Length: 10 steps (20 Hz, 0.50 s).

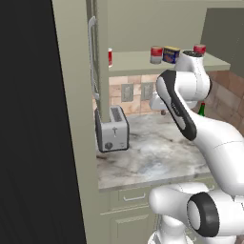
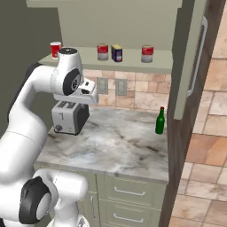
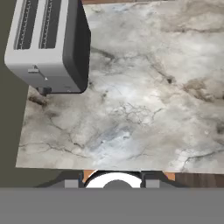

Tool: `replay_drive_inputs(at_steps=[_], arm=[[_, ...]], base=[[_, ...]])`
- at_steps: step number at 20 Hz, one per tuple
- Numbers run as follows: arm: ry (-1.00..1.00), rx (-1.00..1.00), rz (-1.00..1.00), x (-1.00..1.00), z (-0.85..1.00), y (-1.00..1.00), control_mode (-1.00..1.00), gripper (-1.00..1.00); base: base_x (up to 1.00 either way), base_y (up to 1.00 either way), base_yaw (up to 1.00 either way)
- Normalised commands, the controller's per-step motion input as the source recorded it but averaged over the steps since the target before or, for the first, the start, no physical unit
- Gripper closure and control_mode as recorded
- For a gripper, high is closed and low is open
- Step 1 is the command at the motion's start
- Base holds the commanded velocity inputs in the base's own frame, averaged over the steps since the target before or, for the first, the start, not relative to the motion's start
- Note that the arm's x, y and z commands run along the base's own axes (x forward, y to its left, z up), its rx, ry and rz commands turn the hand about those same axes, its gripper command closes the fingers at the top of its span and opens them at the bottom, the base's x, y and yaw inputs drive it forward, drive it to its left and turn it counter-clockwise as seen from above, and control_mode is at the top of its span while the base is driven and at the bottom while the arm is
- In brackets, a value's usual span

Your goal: Stack two cans on top of the other two cans in the cabinet.

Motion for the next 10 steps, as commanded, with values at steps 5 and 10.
replay_drive_inputs(at_steps=[5,10], arm=[[-0.03,0.00,0.01,-0.11,0.00,0.00,-1.00,-1.00],[-0.37,0.00,0.01,-0.36,0.02,0.00,-1.00,-1.00]], base=[[0.00,0.00,0.00],[0.00,0.00,0.00]])
